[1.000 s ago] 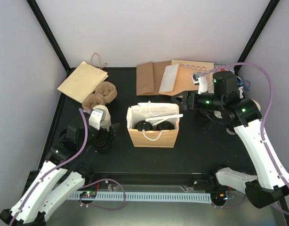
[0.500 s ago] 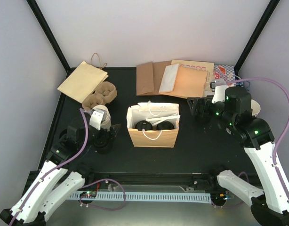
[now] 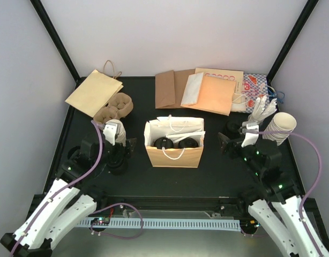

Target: Pack the takeout coffee

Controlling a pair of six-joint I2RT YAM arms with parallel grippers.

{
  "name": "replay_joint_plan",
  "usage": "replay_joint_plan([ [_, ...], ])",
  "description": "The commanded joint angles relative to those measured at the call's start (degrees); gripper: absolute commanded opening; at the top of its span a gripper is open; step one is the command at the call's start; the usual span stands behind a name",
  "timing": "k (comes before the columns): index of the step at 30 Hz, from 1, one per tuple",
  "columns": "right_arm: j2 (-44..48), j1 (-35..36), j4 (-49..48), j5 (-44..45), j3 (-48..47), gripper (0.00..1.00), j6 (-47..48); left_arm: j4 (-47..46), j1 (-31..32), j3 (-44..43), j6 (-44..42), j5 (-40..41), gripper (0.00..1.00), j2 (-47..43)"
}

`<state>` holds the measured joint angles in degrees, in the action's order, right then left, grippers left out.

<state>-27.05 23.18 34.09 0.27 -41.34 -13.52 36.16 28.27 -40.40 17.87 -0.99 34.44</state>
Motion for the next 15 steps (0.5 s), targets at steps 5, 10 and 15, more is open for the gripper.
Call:
replay_joint_plan([
  [5,7.4,0.3,-14.5,1.0,10.0,0.96,2.0,-7.3,0.2,5.0,6.5,2.2,0.99,-1.1],
  [10,4.7,0.3,-11.7,0.1,9.9,0.94,-5.2,-8.1,0.2,7.3,11.1,-0.9,0.99,1.5],
  [15,3.8,0.3,-12.5,-1.6,13.4,0.9,-11.3,-10.7,2.1,10.2,15.3,-2.7,0.97,4.3],
])
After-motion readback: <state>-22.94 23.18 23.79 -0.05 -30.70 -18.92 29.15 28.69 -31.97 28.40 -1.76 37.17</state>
